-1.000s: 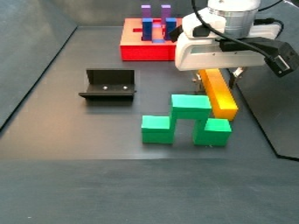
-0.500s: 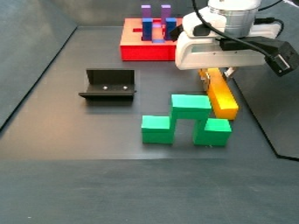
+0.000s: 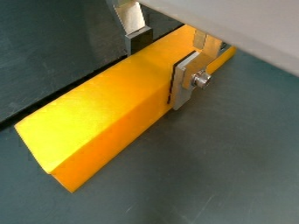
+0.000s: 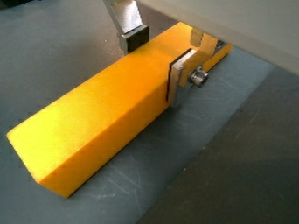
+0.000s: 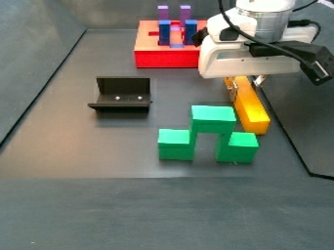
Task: Pick up the yellow object. Move up. Move to above the board. Insert the yellow object.
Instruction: Pick up the yellow object, then move up.
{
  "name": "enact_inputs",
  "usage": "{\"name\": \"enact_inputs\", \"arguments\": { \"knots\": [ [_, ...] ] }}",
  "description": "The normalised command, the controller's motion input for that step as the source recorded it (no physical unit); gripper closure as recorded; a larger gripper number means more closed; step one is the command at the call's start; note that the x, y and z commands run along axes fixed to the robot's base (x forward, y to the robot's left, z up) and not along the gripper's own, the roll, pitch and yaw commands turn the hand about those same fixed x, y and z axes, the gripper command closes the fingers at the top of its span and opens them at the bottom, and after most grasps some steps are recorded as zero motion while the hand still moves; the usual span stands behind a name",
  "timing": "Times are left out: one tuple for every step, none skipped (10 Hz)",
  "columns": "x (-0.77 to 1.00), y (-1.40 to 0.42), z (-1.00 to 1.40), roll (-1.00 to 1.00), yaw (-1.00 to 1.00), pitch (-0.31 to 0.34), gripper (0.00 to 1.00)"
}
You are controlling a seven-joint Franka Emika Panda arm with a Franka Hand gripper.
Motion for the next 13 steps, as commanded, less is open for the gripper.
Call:
{"name": "enact_inputs", "arguments": {
  "knots": [
    [0.00, 0.00, 0.00, 0.00, 0.00, 0.000, 1.00],
    [0.00, 0.00, 0.00, 0.00, 0.00, 0.000, 1.00],
    [0.00, 0.00, 0.00, 0.00, 0.00, 0.000, 1.00],
    [0.00, 0.00, 0.00, 0.00, 0.00, 0.000, 1.00],
    [0.00, 0.00, 0.00, 0.00, 0.00, 0.000, 1.00],
    [0.00, 0.00, 0.00, 0.00, 0.00, 0.000, 1.00],
    [0.00, 0.00, 0.00, 0.00, 0.00, 0.000, 1.00],
    [0.00, 0.00, 0.00, 0.00, 0.00, 0.000, 1.00],
    [0.00, 0.00, 0.00, 0.00, 0.00, 0.000, 1.00],
    [0.00, 0.00, 0.00, 0.00, 0.00, 0.000, 1.00],
    [0.00, 0.00, 0.83, 0.00, 0.00, 0.000, 1.00],
    [-0.01, 0.08, 0.81, 0.00, 0.06, 0.011, 1.00],
    [-0.05, 0.06, 0.64, 0.01, 0.04, 0.060, 1.00]
  ]
}}
